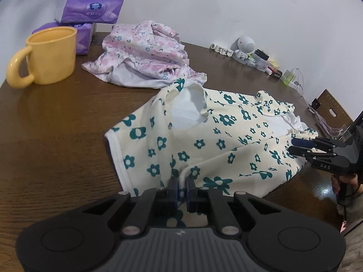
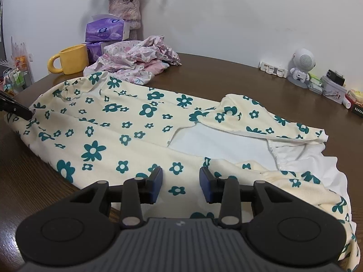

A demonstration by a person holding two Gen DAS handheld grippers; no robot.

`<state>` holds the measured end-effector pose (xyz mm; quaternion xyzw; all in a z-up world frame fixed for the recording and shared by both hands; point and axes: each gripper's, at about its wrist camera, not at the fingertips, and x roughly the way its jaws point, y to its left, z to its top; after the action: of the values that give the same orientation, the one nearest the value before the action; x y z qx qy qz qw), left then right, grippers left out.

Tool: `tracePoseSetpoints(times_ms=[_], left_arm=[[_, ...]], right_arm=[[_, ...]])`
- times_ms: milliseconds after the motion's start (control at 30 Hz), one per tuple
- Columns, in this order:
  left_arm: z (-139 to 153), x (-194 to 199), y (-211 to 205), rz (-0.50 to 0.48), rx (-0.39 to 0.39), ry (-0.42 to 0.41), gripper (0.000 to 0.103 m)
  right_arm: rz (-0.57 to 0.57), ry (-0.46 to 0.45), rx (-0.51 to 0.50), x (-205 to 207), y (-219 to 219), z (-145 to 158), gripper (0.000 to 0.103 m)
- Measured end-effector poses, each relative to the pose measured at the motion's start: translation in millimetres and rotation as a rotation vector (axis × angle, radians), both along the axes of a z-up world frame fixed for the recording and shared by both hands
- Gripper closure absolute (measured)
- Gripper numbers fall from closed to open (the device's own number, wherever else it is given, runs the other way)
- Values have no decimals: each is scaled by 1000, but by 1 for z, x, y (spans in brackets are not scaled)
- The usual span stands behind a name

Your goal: Fold clothes

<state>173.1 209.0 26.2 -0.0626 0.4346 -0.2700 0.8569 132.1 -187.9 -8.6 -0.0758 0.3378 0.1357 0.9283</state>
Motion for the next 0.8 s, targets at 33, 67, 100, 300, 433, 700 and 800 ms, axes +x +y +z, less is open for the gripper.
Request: tracePoseSetpoints(times_ms=[33, 67, 100, 300, 433, 700, 800], left_arm=[[-1, 1, 2, 4, -11, 3, 92], [0, 0, 4, 13, -21, 4, 87], [2, -2, 6, 23, -32, -2, 84], [24, -29, 2, 67, -14, -115, 80], [37, -43, -12, 69, -40, -192, 80], [17, -39, -55, 46, 1, -170, 80], [13, -42, -59, 61, 11, -172, 80]], right_arm=[[-1, -2, -1, 0, 1, 0, 67], [-3, -3, -3, 0, 1, -1, 67], [-3, -4, -3, 0, 1, -1, 67], [-19, -38, 22, -10, -4, 13, 61], [-89, -79, -18, -21, -17, 25, 61], [-215, -117, -93, -29, -39, 23, 61], [-226, -132, -134, -29, -43, 20, 61]])
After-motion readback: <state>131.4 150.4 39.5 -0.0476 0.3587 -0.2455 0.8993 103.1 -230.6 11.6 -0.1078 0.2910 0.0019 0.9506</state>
